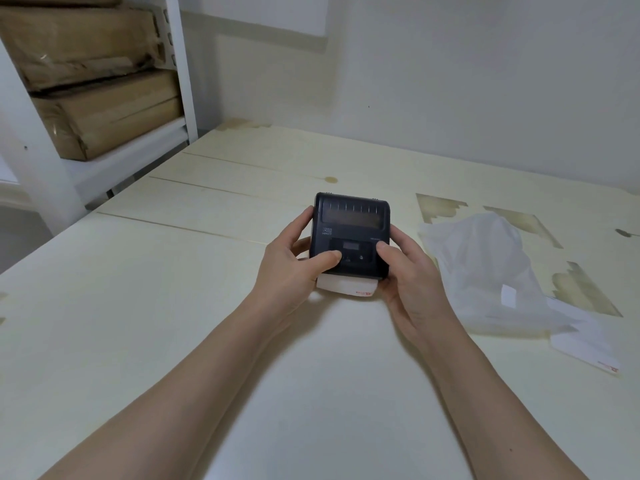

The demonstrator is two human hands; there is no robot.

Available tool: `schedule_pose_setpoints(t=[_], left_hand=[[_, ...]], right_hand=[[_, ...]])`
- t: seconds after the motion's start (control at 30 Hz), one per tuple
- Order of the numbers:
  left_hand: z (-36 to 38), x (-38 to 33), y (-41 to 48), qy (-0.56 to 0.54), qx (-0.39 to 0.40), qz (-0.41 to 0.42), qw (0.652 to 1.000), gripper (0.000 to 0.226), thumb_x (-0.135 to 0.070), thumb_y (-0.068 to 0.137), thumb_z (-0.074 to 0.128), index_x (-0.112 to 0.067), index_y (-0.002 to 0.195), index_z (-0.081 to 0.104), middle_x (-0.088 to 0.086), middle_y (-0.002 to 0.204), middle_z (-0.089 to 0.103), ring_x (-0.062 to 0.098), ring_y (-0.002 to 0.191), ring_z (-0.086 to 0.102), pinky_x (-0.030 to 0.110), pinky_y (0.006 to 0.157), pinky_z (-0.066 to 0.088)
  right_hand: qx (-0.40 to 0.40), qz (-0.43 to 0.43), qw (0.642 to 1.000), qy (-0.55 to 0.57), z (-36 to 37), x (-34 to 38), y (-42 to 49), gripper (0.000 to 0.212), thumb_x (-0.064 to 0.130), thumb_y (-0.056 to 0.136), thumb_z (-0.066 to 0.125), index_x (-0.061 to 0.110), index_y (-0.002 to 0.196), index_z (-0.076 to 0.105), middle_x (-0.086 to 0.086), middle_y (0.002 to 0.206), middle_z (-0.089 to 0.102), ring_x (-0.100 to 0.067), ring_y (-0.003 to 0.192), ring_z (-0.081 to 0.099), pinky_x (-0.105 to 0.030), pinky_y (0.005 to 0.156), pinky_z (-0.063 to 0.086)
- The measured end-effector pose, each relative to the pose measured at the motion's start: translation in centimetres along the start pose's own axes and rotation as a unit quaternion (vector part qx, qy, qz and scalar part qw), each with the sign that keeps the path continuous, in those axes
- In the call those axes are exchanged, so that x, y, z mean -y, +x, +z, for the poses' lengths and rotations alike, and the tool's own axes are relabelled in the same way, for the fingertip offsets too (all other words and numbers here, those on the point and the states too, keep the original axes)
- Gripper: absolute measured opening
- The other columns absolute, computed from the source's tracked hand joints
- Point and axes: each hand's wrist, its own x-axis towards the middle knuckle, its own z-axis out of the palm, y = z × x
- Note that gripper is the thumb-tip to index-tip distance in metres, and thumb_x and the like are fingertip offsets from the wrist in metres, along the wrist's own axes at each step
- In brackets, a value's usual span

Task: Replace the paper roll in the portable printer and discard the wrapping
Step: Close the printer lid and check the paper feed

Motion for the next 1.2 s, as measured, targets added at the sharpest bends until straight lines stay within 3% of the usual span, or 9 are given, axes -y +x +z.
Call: schedule_pose_setpoints(t=[1.2], left_hand=[[-0.09, -0.11, 0.02, 0.010, -0.005, 0.017, 1.000, 0.077, -0.008, 0.077, 0.075, -0.045, 0.139, 0.049, 0.000, 0.120, 0.071, 0.015, 0.112, 0.068, 0.047, 0.097, 0.055]], right_hand=[[-0.006, -0.008, 1.000, -0.028, 0.04, 0.09, -0.35, 0.050, 0.001, 0.090, 0.052, 0.020, 0.137, 0.051, -0.014, 0.117, 0.071, -0.031, 0.108, 0.068, -0.052, 0.100, 0.049]])
